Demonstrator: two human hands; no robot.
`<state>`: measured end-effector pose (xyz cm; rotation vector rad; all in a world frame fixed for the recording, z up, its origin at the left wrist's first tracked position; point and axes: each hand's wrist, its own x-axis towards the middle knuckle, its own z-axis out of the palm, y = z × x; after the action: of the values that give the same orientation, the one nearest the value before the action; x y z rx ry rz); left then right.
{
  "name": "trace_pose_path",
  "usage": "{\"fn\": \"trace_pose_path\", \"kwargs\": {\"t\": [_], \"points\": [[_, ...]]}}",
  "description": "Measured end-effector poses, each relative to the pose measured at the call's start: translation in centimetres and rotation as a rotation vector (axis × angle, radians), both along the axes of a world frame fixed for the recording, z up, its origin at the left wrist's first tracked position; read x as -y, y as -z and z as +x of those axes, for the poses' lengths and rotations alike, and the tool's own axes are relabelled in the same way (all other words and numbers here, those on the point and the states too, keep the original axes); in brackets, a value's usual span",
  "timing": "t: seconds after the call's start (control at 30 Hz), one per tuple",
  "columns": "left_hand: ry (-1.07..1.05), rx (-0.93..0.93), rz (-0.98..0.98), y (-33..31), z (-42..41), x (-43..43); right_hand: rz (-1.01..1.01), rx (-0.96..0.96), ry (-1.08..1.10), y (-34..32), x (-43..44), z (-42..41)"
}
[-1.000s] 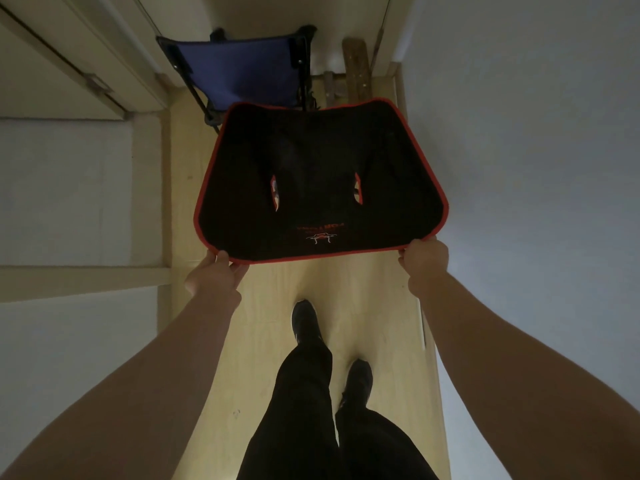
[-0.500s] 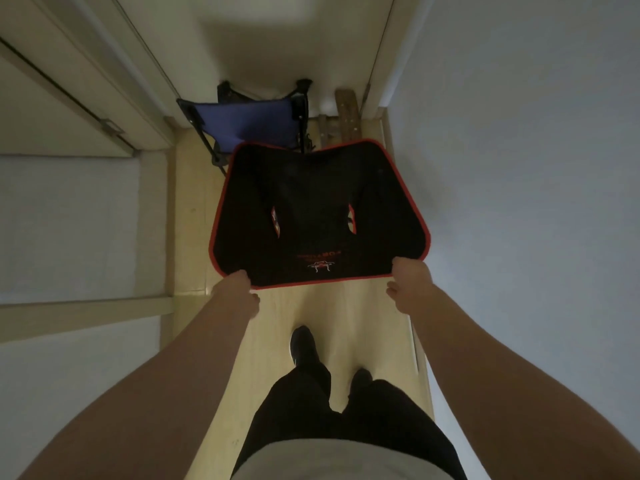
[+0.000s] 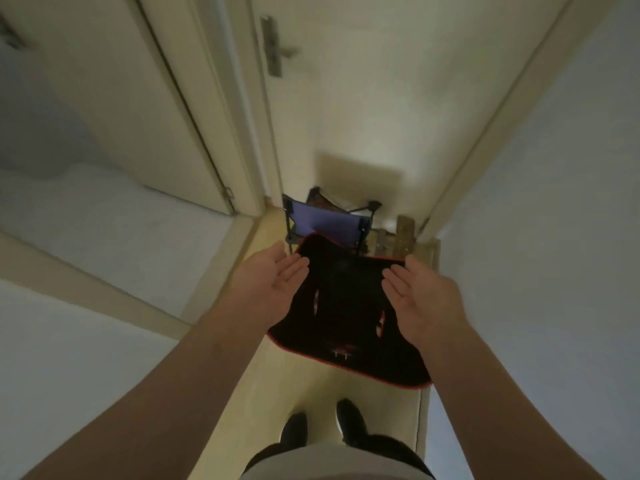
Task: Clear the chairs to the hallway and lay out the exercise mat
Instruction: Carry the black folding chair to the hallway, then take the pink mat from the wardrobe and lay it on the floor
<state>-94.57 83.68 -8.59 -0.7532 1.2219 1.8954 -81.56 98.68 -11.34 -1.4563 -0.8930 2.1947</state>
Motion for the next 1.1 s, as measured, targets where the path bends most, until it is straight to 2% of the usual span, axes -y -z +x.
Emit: {"fn": "trace_pose_path", "kwargs": {"t": [0.07, 0.2, 0.4, 0.47, 0.63, 0.9, 1.1], "points": [[-0.060, -0.083, 0.045, -2.3, 0.0, 1.2, -0.036, -0.141, -0.057, -3.5, 0.2, -1.1], [-0.233, -0.170, 0.111, -5.8, 0.6, 3.9, -0.002, -0.247, -0.208, -8.5, 1.4, -3.5], [-0.529, -0.189, 0.157, -8.0, 3.7, 8.8, -0.065, -0.288, -0.454, -11.3, 5.6, -6.2], [-0.680, -0.218, 0.145, -8.4, 5.5, 11.6, -0.086, -0.283, -0.599, -11.7, 8.4, -6.6], [-0.918, -0.276, 0.120, -10.1, 10.2, 17.4, -0.131, -0.338, -0.783, -12.3, 14.8, -6.6], [-1.238, -0.357, 0.130, -11.7, 19.5, 27.6, -0.149, -0.384, -1.091, -14.0, 26.8, -3.5], [-1.465, -0.385, 0.125, -12.0, 29.5, 37.8, -0.180, -0.364, -1.297, -14.6, 39.2, 3.7]]}}
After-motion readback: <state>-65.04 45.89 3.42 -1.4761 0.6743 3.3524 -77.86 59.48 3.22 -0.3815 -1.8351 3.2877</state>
